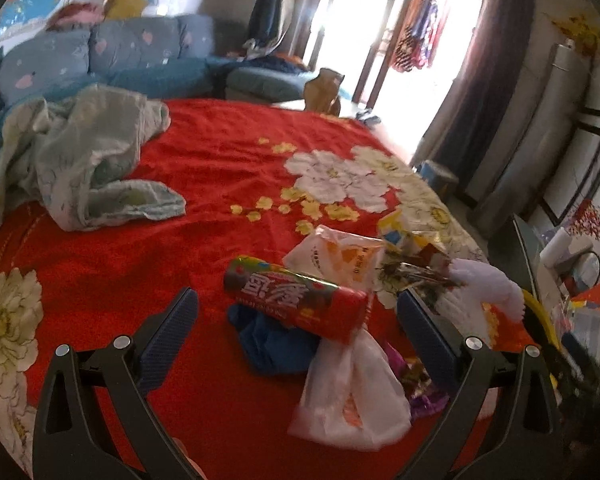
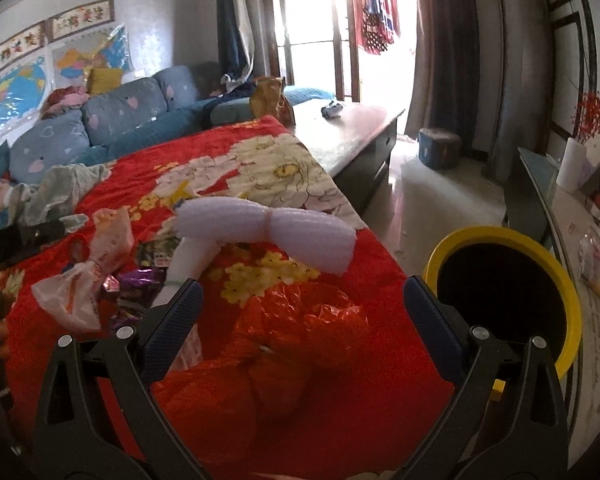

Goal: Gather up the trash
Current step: 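Grasp the red printed can with the left tool while the right tool grasps the red plastic bag, then carry the red can and red bag with both tools over the yellow bin, then open the left tool dropping the can while the right tool drops the bag into the bin, then move both open tools back over the trash on the bedspread, then grasp the white foam net bundle with the right tool while the left tool grasps the white plastic bag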

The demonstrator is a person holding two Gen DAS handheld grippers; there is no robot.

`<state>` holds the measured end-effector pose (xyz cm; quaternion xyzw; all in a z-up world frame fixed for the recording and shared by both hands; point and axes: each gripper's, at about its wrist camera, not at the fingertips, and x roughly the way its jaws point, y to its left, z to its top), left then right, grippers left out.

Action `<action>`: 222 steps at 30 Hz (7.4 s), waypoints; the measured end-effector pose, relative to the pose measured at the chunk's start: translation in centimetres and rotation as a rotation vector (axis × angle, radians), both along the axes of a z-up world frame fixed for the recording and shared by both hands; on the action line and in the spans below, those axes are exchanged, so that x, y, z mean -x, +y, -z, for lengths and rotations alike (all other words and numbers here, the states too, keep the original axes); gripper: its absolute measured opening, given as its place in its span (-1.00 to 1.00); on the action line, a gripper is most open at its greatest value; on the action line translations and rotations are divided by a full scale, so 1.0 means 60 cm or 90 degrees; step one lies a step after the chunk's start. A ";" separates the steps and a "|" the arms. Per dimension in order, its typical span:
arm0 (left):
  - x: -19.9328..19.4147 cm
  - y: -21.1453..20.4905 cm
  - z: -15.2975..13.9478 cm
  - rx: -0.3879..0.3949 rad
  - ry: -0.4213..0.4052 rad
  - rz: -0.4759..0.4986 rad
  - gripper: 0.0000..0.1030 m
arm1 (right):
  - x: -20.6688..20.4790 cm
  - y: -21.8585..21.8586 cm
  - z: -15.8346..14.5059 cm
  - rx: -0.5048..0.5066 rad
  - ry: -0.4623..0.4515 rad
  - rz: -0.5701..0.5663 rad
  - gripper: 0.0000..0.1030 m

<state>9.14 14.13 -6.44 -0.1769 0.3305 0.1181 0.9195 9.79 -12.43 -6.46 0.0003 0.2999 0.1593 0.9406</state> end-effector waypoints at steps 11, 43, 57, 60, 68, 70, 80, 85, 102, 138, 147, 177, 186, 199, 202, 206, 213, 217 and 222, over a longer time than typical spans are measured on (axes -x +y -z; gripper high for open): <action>-0.034 0.056 0.035 0.172 0.042 -0.024 0.49 | -0.027 0.009 0.024 0.006 0.041 -0.015 0.79; -0.027 0.011 -0.064 0.159 -0.064 0.045 -0.34 | -0.025 -0.024 -0.003 -0.109 0.083 -0.106 -0.34; -0.028 -0.135 -0.123 0.039 -0.085 0.165 -0.34 | -0.037 -0.102 -0.061 -0.141 0.013 -0.041 -0.35; -0.032 -0.163 -0.125 0.028 -0.083 0.186 -0.34 | -0.043 -0.124 -0.068 -0.146 0.005 -0.020 -0.35; -0.044 -0.228 -0.121 0.018 -0.075 0.236 -0.34 | -0.058 -0.168 -0.068 -0.140 -0.004 0.041 -0.35; -0.048 -0.244 -0.118 0.016 -0.073 0.247 -0.34 | -0.064 -0.178 -0.065 -0.134 -0.002 0.060 -0.35; -0.069 -0.333 -0.107 0.011 -0.067 0.312 -0.34 | -0.082 -0.248 -0.048 -0.121 -0.003 0.147 -0.35; -0.084 -0.379 -0.100 0.008 -0.064 0.339 -0.34 | -0.092 -0.279 -0.035 -0.122 0.003 0.184 -0.34; -0.144 -0.517 -0.039 -0.002 -0.012 0.421 -0.34 | -0.118 -0.405 0.011 -0.174 0.029 0.286 -0.34; -0.199 -0.552 -0.024 -0.020 0.011 0.430 0.72 | -0.118 -0.425 0.015 -0.159 0.029 0.280 0.32; -0.143 -0.454 -0.054 -0.026 -0.021 0.343 0.73 | -0.093 -0.336 -0.038 -0.103 -0.006 0.190 0.46; -0.058 -0.249 -0.067 -0.052 -0.037 0.193 0.77 | -0.041 -0.150 -0.079 -0.038 -0.028 0.014 0.48; -0.038 -0.171 -0.062 -0.078 -0.021 0.133 0.77 | -0.031 -0.088 -0.067 -0.069 0.013 -0.066 0.48; 0.028 -0.037 -0.028 -0.086 0.019 0.048 0.77 | -0.037 0.012 -0.036 0.000 0.019 -0.127 0.48; 0.046 -0.012 -0.013 -0.070 0.037 0.041 0.77 | -0.074 0.015 -0.026 0.050 0.018 -0.117 0.48; 0.068 0.018 0.001 -0.048 0.047 0.026 0.75 | -0.120 0.027 -0.007 0.110 0.022 -0.119 0.48; 0.082 0.047 0.024 0.032 0.050 0.034 0.50 | -0.156 0.066 0.033 0.182 0.059 -0.189 0.15; 0.080 0.035 0.036 0.087 0.047 0.070 0.32 | -0.160 0.065 0.052 0.166 0.091 -0.197 -0.29; 0.071 0.008 0.041 0.113 0.049 0.105 0.15 | -0.150 0.047 0.050 0.121 0.094 -0.193 -0.48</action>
